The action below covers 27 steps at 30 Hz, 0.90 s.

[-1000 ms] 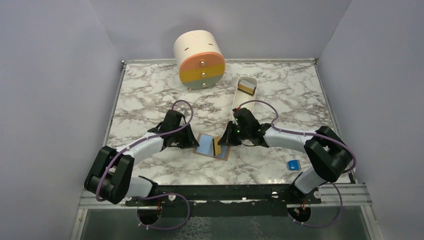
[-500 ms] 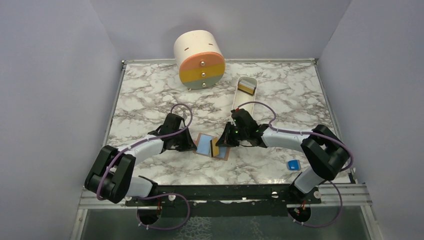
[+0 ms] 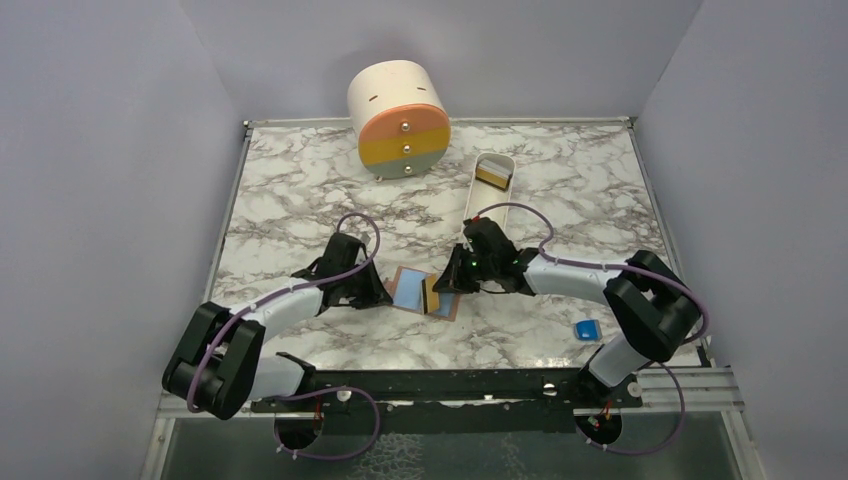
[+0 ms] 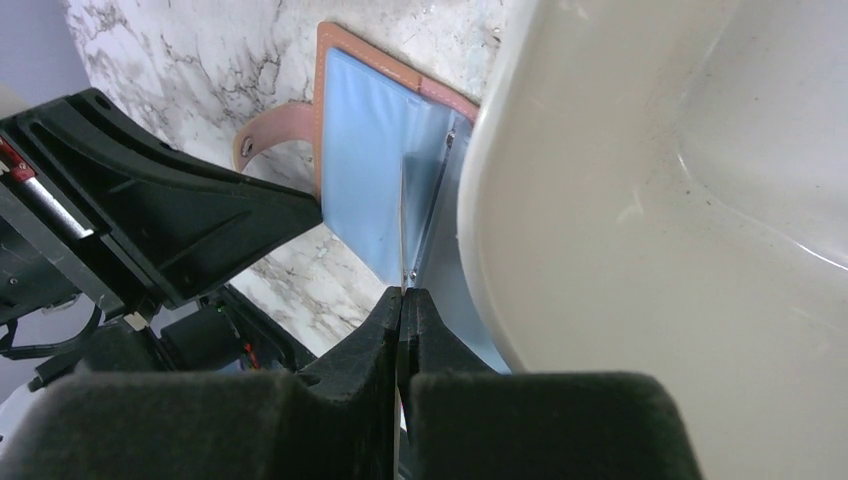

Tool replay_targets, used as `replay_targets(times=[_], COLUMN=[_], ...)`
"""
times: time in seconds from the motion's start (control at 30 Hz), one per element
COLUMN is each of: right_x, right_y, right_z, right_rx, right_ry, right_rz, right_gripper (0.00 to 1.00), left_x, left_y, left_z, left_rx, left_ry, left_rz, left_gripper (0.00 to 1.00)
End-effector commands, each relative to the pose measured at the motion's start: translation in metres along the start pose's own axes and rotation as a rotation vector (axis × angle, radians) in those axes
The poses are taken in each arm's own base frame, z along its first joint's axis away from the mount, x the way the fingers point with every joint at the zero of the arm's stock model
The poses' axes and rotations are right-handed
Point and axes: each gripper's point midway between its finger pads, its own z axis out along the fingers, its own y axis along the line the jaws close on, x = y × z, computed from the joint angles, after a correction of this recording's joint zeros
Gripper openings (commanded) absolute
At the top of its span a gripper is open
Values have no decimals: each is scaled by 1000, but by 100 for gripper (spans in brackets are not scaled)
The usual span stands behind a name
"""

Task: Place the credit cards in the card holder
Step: Insert the credit card into the card holder.

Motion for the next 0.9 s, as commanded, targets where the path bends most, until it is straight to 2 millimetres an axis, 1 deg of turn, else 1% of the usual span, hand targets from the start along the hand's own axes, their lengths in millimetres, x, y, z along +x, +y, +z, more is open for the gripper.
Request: replay_targets(times=[0.0,0.17,0.5,0.63,0.73,0.8,0.87], right_x=[-1,2,-1,0,-1,-1,-2], right_y=[-11,-16,-15,-18,-16,-15,-14], right_z=[-7,-4,4,7,10,11,12], right_rx=[48,60,57,64,57,56,55], right_ry=[-29,-23,-25,-20,-13,-7,-9], right_rz=[15,28,38,49,43,36,34], right_gripper=[1,1,1,1,1,1,1], left_x=[25,28,28,27,25,22,13], left_y=[9,5,6,4,1,-2,-4], left_z=[-4,-6,-6,-7,-8,-10,-13], left_rx=[-23,-7,-9,-3,6,7,-7], left_ry=[68,69,66,64,57,47,20], left_rz=[-34,-46,-48,-46,-44,-40,-22], left_gripper=[11,11,11,11,11,14,22])
